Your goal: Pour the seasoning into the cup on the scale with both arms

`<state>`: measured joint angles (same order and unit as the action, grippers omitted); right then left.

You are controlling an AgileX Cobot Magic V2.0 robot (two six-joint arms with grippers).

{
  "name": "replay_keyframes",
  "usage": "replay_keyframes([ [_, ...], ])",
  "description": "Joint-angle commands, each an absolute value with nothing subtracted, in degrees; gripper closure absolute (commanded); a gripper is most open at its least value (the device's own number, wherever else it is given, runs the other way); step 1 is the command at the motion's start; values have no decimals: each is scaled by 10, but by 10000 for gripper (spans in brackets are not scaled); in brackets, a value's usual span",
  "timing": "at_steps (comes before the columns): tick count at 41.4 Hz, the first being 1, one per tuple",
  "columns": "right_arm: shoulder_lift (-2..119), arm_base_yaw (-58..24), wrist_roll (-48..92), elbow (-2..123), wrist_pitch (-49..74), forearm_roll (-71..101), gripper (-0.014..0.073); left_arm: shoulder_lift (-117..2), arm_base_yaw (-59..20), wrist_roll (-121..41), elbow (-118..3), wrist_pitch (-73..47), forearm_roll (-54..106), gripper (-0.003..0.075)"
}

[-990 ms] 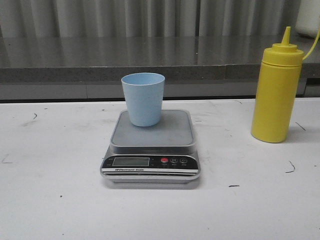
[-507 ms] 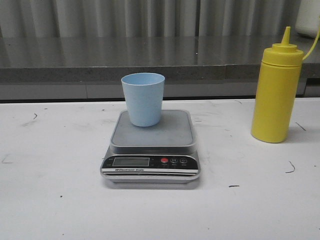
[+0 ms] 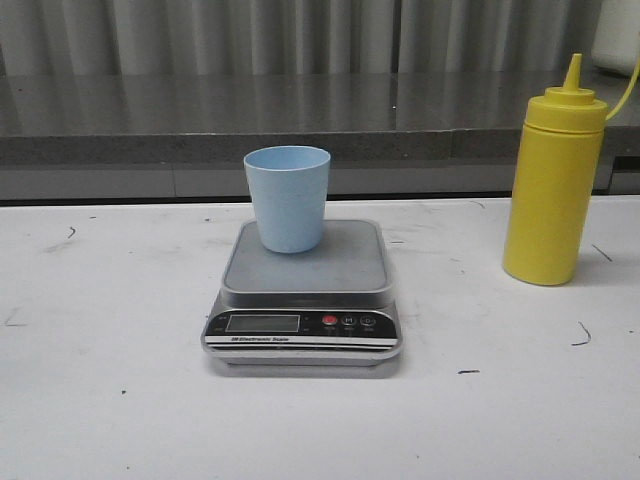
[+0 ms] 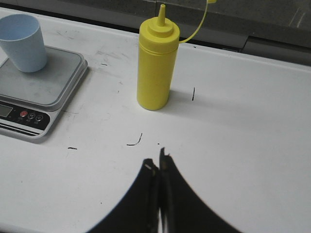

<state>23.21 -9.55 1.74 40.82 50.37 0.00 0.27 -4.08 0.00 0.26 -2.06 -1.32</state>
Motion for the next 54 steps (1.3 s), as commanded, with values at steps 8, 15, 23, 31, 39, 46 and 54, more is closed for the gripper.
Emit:
replay_keyframes([
  [8, 236, -95, 21, 427, 463, -4, 660, 13, -40, 5, 16, 31, -9, 740],
  [15, 236, -95, 21, 427, 463, -4, 660, 13, -40, 5, 16, 31, -9, 740],
  [23, 236, -95, 21, 427, 463, -4, 660, 13, -40, 5, 16, 32, 10, 740],
  [31, 236, -95, 21, 427, 463, -4, 660, 13, -40, 5, 16, 27, 35, 740],
  [39, 236, -95, 21, 427, 463, -4, 660, 13, -40, 5, 16, 27, 35, 740],
  [46, 236, -95, 21, 427, 463, -4, 660, 13, -40, 5, 16, 27, 35, 740],
  [54, 236, -95, 21, 427, 463, -4, 660, 13, -40, 5, 16, 27, 35, 740],
])
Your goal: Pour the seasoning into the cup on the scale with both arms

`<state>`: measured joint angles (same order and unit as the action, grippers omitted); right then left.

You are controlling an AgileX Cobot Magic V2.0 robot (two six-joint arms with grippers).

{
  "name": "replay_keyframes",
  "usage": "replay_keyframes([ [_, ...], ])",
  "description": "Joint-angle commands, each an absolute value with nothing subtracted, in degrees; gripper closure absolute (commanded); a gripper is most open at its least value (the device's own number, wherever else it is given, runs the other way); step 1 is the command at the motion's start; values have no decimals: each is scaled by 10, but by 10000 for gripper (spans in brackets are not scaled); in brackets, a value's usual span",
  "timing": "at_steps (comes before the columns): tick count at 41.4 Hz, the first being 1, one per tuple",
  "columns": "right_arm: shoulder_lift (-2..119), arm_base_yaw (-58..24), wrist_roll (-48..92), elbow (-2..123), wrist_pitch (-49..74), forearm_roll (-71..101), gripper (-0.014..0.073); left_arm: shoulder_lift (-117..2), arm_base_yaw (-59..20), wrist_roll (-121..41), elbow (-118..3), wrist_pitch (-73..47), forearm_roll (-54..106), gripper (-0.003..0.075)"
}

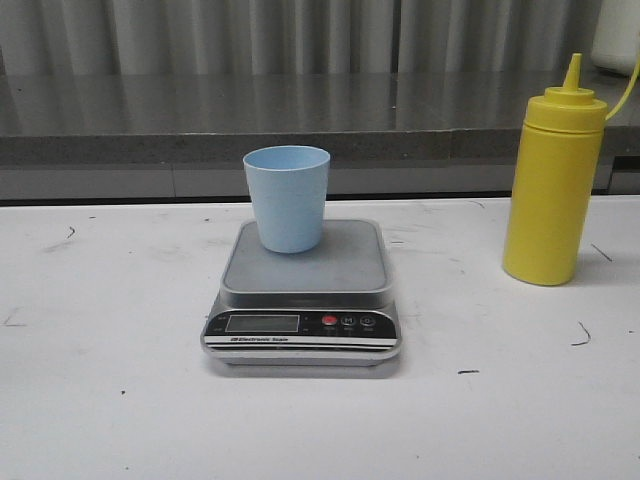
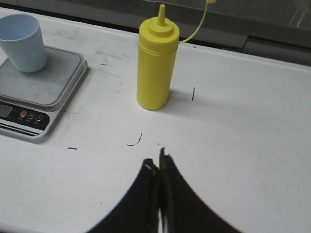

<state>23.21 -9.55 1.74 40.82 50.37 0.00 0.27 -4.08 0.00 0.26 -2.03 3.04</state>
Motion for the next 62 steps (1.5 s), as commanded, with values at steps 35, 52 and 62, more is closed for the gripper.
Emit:
replay_keyframes([
  [35, -15, -13, 21, -4, 33, -7, 660, 13, -40, 5, 16, 27, 35, 740],
  [52, -15, -13, 21, -12, -30, -7, 660, 13, -40, 5, 16, 27, 35, 740],
  [62, -15, -8, 21, -12, -30, -7, 660, 13, -40, 5, 16, 27, 35, 740],
])
